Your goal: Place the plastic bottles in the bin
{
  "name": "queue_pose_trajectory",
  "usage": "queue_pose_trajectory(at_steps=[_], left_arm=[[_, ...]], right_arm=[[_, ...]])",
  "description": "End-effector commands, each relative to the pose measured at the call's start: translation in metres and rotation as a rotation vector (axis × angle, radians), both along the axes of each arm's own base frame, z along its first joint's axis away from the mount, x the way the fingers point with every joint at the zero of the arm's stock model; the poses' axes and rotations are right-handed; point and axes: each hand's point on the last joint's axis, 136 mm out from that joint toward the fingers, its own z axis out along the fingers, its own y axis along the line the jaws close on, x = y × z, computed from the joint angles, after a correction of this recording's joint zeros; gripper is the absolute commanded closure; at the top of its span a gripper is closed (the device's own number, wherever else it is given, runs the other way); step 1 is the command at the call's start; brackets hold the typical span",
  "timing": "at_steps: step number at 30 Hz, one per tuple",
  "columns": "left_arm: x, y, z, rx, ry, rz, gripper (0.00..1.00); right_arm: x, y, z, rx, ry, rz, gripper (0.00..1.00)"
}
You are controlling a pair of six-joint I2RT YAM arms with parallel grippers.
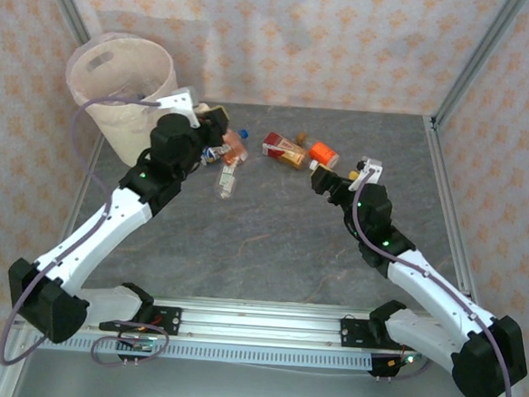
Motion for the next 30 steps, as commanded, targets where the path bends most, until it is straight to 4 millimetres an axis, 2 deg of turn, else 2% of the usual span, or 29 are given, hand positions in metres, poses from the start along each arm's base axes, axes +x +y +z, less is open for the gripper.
queue_pose_trajectory(at_steps=[1,5,10,13,16,19,24,30], left_arm=[[-0.007,0.055,0.038,0.075,-0.145,0.261,0.62],[-0.006,0.093,0.072,0.131,-0.227,0.398,0.61],[0.003,0.129,0.103,0.206,-0.274,0.517,0.62],[0.015,0.158,0.122,0.217,-0.296,0.565,0.62],[0.033,0.186,0.132,0.229,-0.267,0.604,0.62],[0.054,0.209,0.125,0.249,-0.217,0.644,0.64],[0.081,0.231,0.1,0.189,-0.194,0.662,0.65],[0.114,0.242,0.067,0.139,-0.123,0.662,0.61]], right_arm=[[0.005,-0.015,-0.009,0.005,0.014,-0.099,0.01],[0.009,-0.013,-0.012,-0.003,0.034,-0.099,0.01],[0.009,-0.01,-0.014,0.005,0.043,-0.085,0.01],[0.009,-0.009,-0.011,0.0,0.037,-0.077,0.01],[0.009,-0.01,-0.008,-0.004,0.031,-0.081,0.01],[0.009,-0.011,-0.007,-0.004,0.028,-0.084,0.01],[0.009,-0.012,-0.008,0.001,0.033,-0.09,0.01],[0.007,-0.013,-0.01,0.01,0.04,-0.092,0.01]])
